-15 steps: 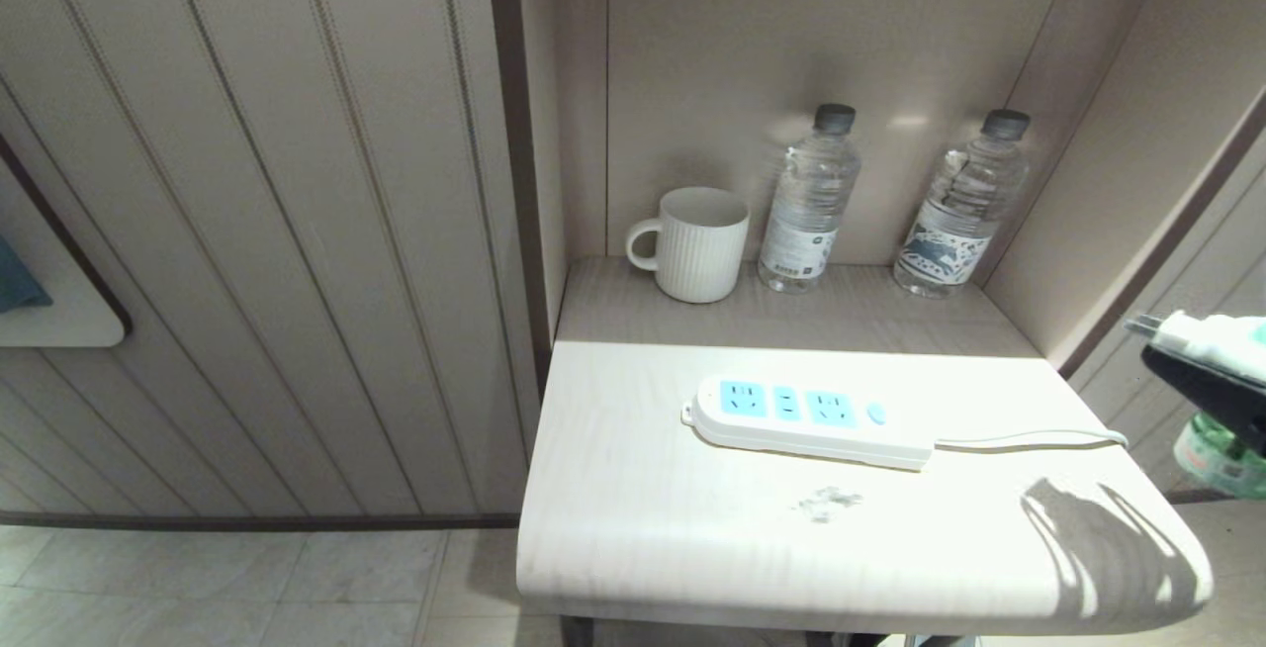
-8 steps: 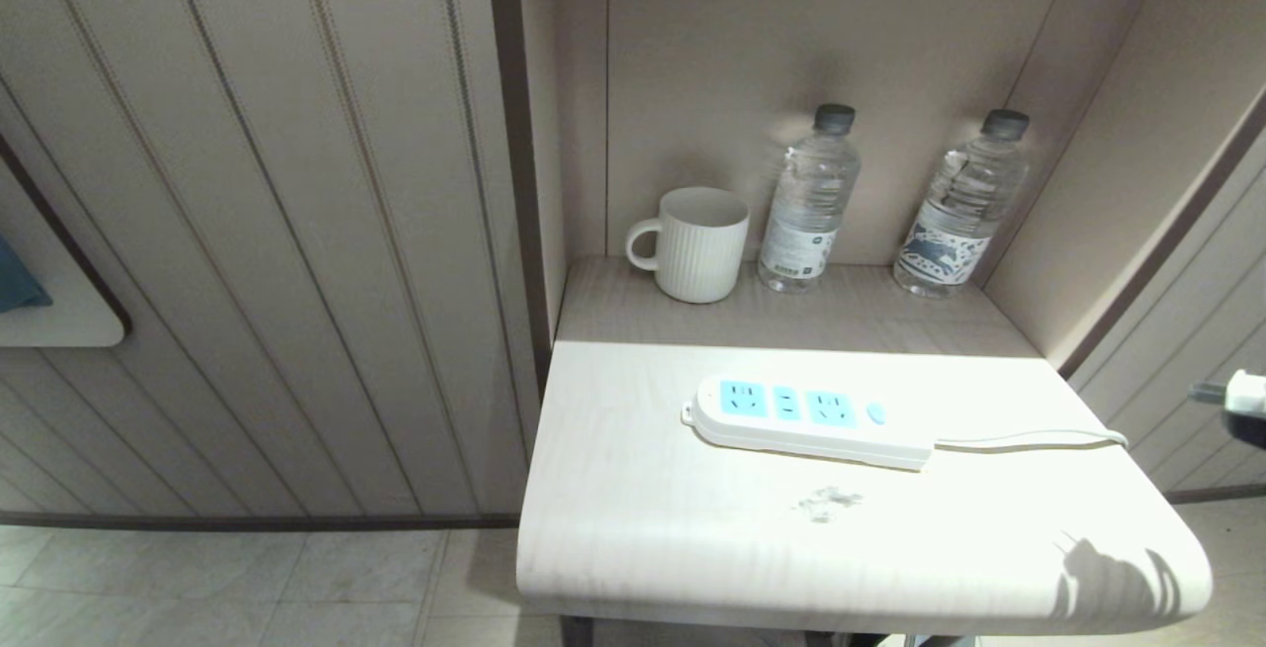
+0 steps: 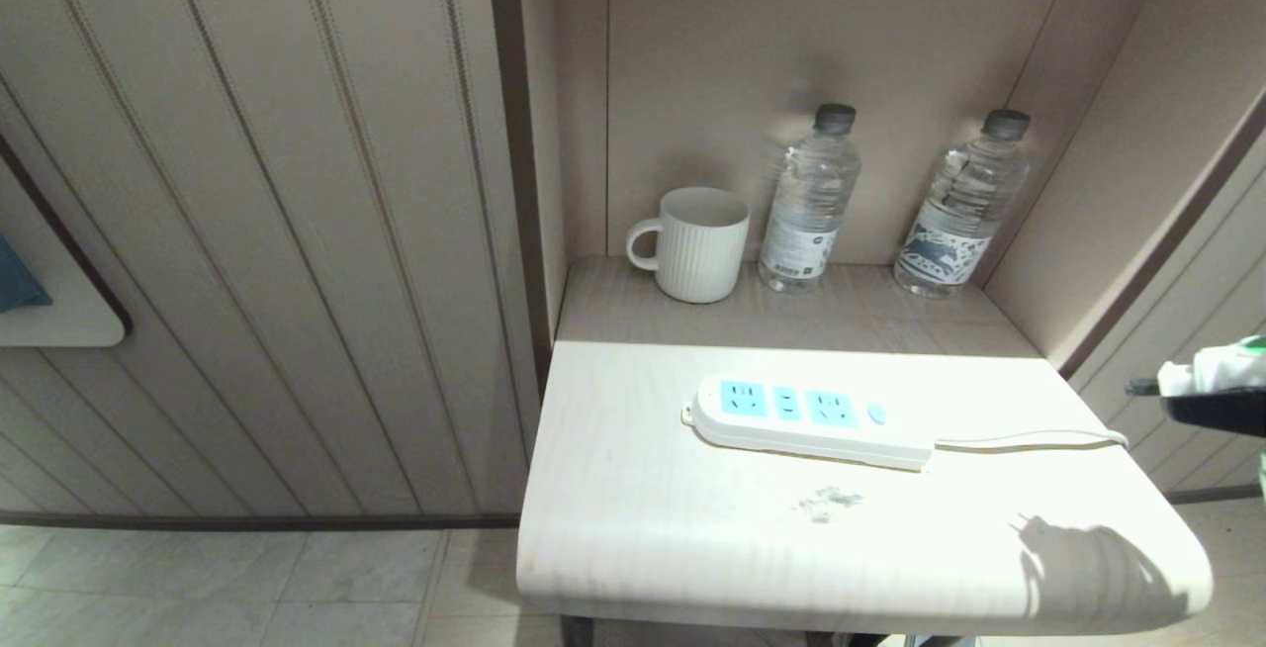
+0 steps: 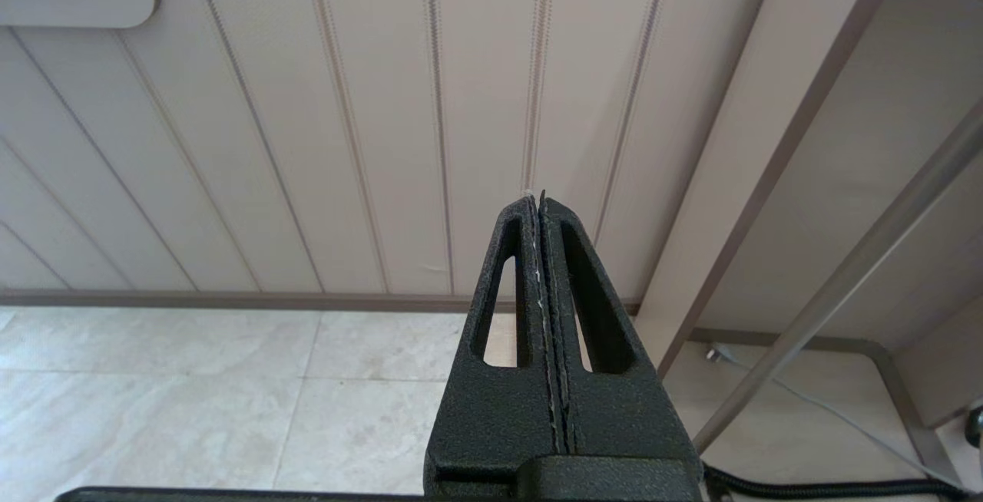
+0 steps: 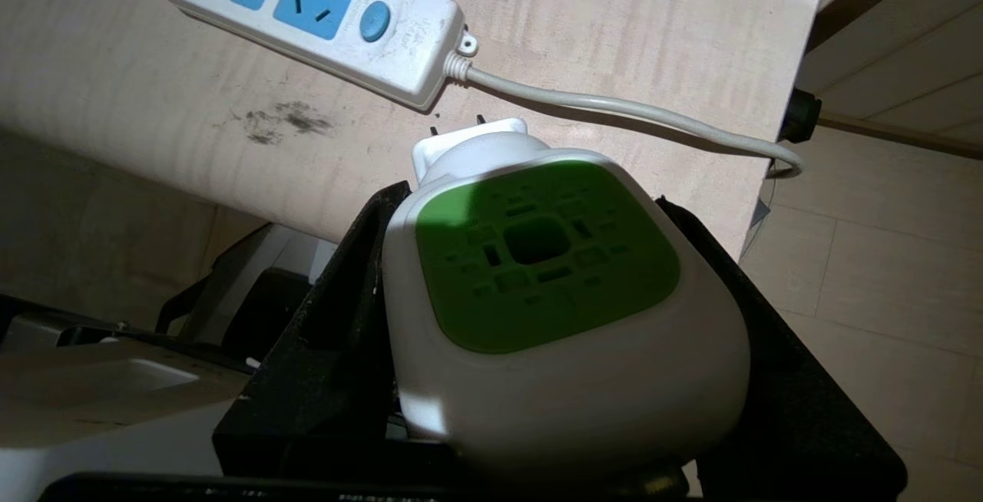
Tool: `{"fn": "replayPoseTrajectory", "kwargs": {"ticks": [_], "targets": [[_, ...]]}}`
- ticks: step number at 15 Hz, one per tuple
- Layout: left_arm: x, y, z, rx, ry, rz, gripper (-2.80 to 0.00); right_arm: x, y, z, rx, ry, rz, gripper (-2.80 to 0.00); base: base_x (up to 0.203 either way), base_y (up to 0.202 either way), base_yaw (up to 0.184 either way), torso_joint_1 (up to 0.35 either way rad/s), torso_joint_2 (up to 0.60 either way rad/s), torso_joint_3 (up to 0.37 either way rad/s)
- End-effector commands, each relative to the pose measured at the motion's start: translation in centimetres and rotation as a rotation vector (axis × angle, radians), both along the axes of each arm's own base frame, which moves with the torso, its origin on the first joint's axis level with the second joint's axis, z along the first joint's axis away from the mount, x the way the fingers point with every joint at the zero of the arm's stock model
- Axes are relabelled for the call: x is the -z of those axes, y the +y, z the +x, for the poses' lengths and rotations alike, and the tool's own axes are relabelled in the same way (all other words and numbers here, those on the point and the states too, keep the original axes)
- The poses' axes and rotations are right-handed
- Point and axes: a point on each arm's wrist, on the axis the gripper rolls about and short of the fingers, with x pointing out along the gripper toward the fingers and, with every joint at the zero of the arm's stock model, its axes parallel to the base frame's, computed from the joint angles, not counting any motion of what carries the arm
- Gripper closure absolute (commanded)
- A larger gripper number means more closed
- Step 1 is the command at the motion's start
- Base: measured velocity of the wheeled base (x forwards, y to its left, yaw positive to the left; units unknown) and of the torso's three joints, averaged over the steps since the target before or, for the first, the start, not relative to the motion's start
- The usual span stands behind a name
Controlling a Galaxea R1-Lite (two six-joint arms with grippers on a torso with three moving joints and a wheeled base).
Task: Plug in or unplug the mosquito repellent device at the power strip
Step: Insert the plug into the socket
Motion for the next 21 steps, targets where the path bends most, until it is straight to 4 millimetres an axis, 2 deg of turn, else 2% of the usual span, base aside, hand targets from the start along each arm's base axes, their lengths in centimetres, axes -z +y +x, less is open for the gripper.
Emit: {"fn": "replayPoseTrajectory", "kwargs": {"ticks": [1,3,5,9,13,17,21], "targets": [[0.0,0.0,0.0,-0.001,0.000,-0.001,0.00,-0.5,0.7,2.0,-0.021,0.067,-0.014,0.00,0.000,0.000,0.000,0.000,0.00,0.000],[0.0,0.0,0.0,0.000,0.000,-0.001,0.00,-0.9,0.9,2.9,-0.019,0.142,-0.035,0.00,0.000,0.000,0.000,0.000,0.00,0.000],[0.0,0.0,0.0,-0.001,0.000,-0.001,0.00,-1.4,0.9,2.9,-0.007,0.138,-0.059,0.00,0.000,0.000,0.000,0.000,0.00,0.000],[0.0,0.0,0.0,-0.001,0.000,-0.001,0.00,-2.1,0.7,1.4,-0.011,0.158,-0.141,0.00,0.000,0.000,0.000,0.000,0.00,0.000],[0.0,0.0,0.0,0.000,0.000,-0.001,0.00,-2.0,1.5,0.5,-0.105,0.150,-0.144,0.00,0.000,0.000,0.000,0.000,0.00,0.000],[0.0,0.0,0.0,-0.001,0.000,-0.001,0.00,-1.1,2.1,1.1,-0.139,0.195,-0.157,0.00,0.000,0.000,0.000,0.000,0.00,0.000],[0.0,0.0,0.0,-0.001,0.000,-0.001,0.00,-0.6,3.6,2.6,-0.199,0.232,-0.177,0.00,0.000,0.000,0.000,0.000,0.00,0.000]]}}
